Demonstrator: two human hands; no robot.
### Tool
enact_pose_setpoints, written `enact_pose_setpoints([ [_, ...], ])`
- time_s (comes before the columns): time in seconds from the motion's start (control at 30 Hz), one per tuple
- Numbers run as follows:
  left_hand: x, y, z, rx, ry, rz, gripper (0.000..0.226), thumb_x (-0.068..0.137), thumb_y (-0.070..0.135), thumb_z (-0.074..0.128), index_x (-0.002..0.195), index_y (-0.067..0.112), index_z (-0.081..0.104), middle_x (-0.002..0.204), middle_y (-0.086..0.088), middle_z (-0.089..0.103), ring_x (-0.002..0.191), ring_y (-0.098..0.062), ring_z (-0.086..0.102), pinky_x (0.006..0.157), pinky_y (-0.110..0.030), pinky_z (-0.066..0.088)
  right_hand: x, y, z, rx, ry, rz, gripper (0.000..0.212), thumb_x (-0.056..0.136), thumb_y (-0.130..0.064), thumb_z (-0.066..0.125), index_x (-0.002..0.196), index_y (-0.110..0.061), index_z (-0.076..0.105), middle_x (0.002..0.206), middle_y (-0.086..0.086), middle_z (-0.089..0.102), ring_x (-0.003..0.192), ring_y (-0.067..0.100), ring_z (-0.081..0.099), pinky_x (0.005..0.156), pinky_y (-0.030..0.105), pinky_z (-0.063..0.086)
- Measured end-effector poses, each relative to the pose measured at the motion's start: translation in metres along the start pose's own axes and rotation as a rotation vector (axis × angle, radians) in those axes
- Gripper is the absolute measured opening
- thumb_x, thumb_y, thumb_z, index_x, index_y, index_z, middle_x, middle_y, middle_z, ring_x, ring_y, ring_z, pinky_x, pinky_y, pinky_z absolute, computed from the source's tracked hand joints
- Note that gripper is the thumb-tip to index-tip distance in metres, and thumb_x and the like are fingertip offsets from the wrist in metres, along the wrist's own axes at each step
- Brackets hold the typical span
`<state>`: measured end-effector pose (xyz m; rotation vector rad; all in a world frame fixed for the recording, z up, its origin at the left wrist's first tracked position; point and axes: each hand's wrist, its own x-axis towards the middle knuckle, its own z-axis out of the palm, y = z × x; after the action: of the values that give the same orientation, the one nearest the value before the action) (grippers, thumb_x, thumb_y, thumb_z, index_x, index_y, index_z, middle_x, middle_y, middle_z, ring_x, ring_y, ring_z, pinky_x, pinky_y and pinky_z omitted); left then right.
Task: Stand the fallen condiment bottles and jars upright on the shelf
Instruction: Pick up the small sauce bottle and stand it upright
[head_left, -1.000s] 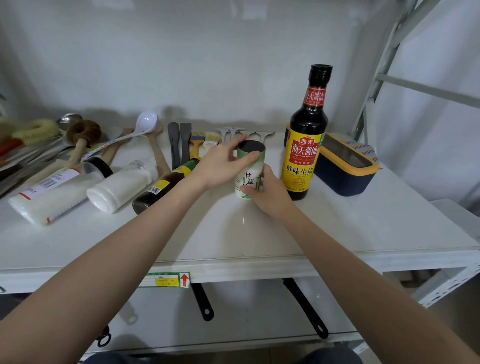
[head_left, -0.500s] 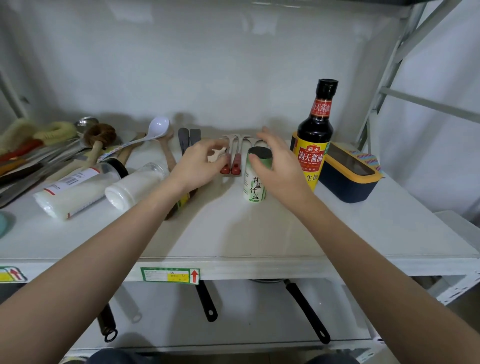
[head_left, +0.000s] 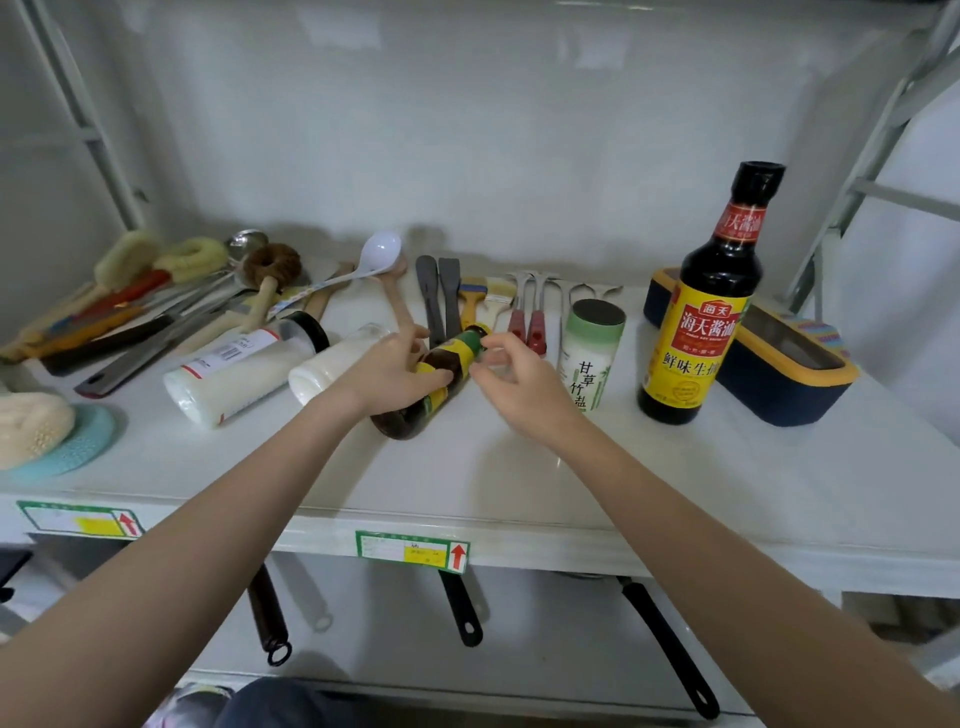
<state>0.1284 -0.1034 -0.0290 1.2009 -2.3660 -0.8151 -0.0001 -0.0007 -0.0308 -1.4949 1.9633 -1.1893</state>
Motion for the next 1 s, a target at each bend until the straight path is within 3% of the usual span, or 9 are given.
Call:
enact_pose_setpoints([
  [0.1,-0.001,-0.003,0.005,-0.010,0.001,0.015,0.069,0.082,0.034,0.066,0.137,0.007,0.034,0.133,-0.010,0.054,0.118,-0.024,0.053,0.097,-0.029,0.041,0.007,0.004,0.014,0.085,-0.042,0.104,0.035,0.091,-0.032,0.051,0.122,-0.018,0.047,0.091,-0.008,0.056,0.102,0.026,0.062,0.094,0.042,0.048],
  [0.17,-0.001,-0.003,0.007,-0.001,-0.021,0.008,0.069,0.083,0.038,0.064,0.137,0.009,0.034,0.132,-0.007,0.054,0.110,-0.022,0.054,0.091,-0.026,0.039,0.012,0.005,0.022,0.108,-0.064,0.141,0.034,0.091,-0.032,0.050,0.122,-0.019,0.044,0.089,-0.006,0.060,0.102,0.029,0.064,0.096,0.047,0.048],
  [0.3,0.000,-0.001,0.012,0.066,-0.060,-0.023,0.071,0.079,0.043,0.064,0.137,0.016,0.034,0.124,-0.010,0.060,0.106,-0.026,0.057,0.090,-0.033,0.045,0.020,0.005,0.028,0.204,-0.072,0.221,0.042,0.091,-0.031,0.051,0.128,-0.016,0.040,0.105,0.008,0.060,0.100,0.026,0.063,0.088,0.038,0.054],
  [0.47,-0.004,0.007,0.025,0.214,0.105,0.068,0.068,0.080,0.032,0.064,0.139,0.016,0.032,0.125,-0.012,0.060,0.110,-0.033,0.058,0.078,-0.031,0.041,0.027,0.008,0.032,0.323,-0.039,0.294,0.035,0.086,-0.027,0.055,0.117,-0.022,0.039,0.124,0.017,0.055,0.104,0.030,0.064,0.078,0.036,0.059],
  [0.6,-0.004,0.004,0.025,-0.023,0.199,0.116,0.080,0.074,0.021,0.070,0.141,0.019,0.026,0.129,-0.007,0.058,0.112,-0.030,0.058,0.087,-0.034,0.047,0.026,0.009,0.026,0.441,-0.002,0.309,0.051,0.089,-0.019,0.054,0.133,-0.017,0.029,0.111,0.014,0.059,0.093,0.024,0.066,0.068,0.024,0.056],
  [0.7,-0.007,0.005,0.026,-0.220,0.277,0.177,0.088,0.069,0.015,0.076,0.141,0.020,0.026,0.125,0.002,0.056,0.112,-0.019,0.057,0.086,-0.026,0.044,0.025,-0.002,0.018,0.524,-0.009,0.285,0.047,0.090,-0.022,0.053,0.133,-0.016,0.034,0.094,0.008,0.062,0.078,0.019,0.062,0.076,0.031,0.055],
  [0.83,-0.008,0.003,0.026,-0.333,0.284,0.284,0.092,0.065,0.016,0.082,0.140,0.019,0.029,0.127,0.009,0.054,0.111,-0.006,0.054,0.087,-0.017,0.043,0.023,-0.011,0.016,0.458,-0.004,0.177,0.030,0.087,-0.030,0.058,0.112,-0.027,0.041,0.114,0.006,0.065,0.094,0.023,0.066,0.082,0.041,0.057],
  [0.9,-0.008,0.003,0.022,-0.408,0.222,0.333,0.093,0.066,0.012,0.081,0.142,0.016,0.026,0.128,0.010,0.051,0.110,0.005,0.054,0.089,-0.014,0.045,0.022,-0.015,0.017,0.438,0.037,0.107,0.040,0.078,-0.037,0.065,0.110,-0.030,0.041,0.113,0.002,0.065,0.102,0.023,0.066,0.087,0.047,0.055],
  [1.0,-0.012,0.007,0.012,-0.564,0.099,0.380,0.082,0.071,-0.005,0.068,0.139,0.015,0.028,0.128,0.008,0.051,0.104,0.017,0.054,0.079,-0.009,0.047,0.022,-0.016,0.015,0.447,0.095,0.051,0.058,0.070,-0.040,0.071,0.118,-0.027,0.041,0.104,-0.004,0.063,0.104,0.019,0.064,0.092,0.048,0.052],
])
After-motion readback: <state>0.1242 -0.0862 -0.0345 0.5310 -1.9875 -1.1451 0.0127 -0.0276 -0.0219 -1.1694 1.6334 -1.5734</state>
